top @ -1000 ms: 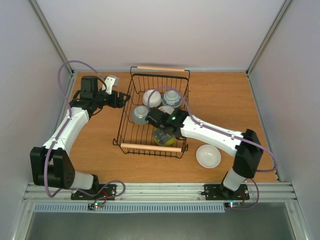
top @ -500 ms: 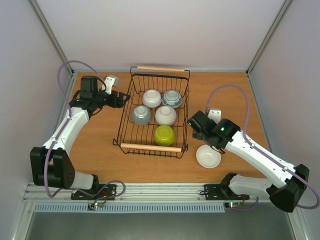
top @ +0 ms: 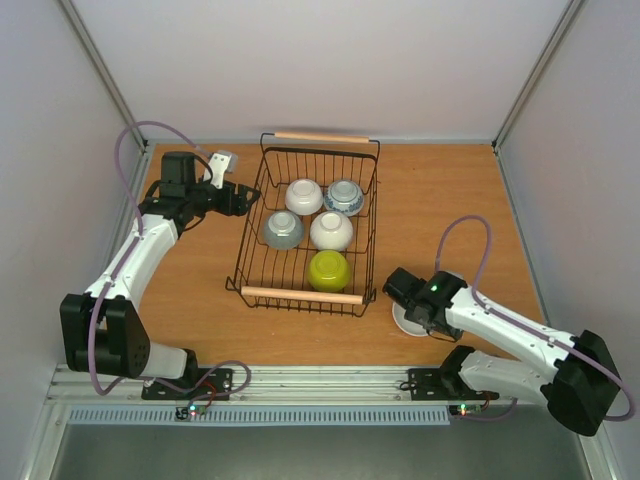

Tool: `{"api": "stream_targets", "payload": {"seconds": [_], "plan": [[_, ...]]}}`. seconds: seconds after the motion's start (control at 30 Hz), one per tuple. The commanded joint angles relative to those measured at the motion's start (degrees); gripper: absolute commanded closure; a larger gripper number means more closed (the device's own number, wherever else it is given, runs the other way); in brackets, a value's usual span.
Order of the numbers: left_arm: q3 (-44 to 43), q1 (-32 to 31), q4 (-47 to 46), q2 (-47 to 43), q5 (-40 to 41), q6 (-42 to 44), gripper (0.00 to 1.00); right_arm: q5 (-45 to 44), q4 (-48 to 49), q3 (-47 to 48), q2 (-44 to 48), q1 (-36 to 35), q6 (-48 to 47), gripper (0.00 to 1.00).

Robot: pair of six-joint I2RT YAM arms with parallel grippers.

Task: Load the bowls into the dish rack

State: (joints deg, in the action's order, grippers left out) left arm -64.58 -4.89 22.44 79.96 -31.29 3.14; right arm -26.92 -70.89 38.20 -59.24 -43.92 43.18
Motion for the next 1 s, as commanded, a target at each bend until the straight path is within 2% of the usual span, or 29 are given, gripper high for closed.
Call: {"api": "stream_targets", "payload": {"seconds": [0.0,0.1,0.43,0.53,0.67,0.8,0.97], "plan": [[-0.4,0.1,-2.3,0.4,-0.6,-0.6,0.18,2.1,3.9,-2.6,-2.3,0.2,3.9,0.17],[-0.4,0.2,-2.3,0.5,-0.5,-0.6,0.18,3.3,6.7,-4.5,-4.0,0.2,3.9,0.26],[-0.6,0.1,-2.4,1.1,-0.4,-0.5,0.18,2.1,6.7,-3.7,-5.2,-0.7,3.9,0.76],[-0.5,0.2,-2.3,1.0,-0.4,-0.5,0.18,1.4,5.4,-3.0,-4.9,-0.7,4.0,0.88],[-0.5,0.2,-2.3,1.0,-0.4,-0.4,0.18,-0.5,3.4,-1.8,-4.4,-0.7,4.1,0.98],[-0.5,0.2,-2.2,0.7,-0.5,-0.1,0.18,-5.2,-1.9,1.3,-2.8,-0.7,4.6,0.99],[-0.5,0.2,-1.8,0.4,-1.0,0.2,0.18,-15.9,-12.6,9.5,1.2,-0.7,6.8,0.99]]}}
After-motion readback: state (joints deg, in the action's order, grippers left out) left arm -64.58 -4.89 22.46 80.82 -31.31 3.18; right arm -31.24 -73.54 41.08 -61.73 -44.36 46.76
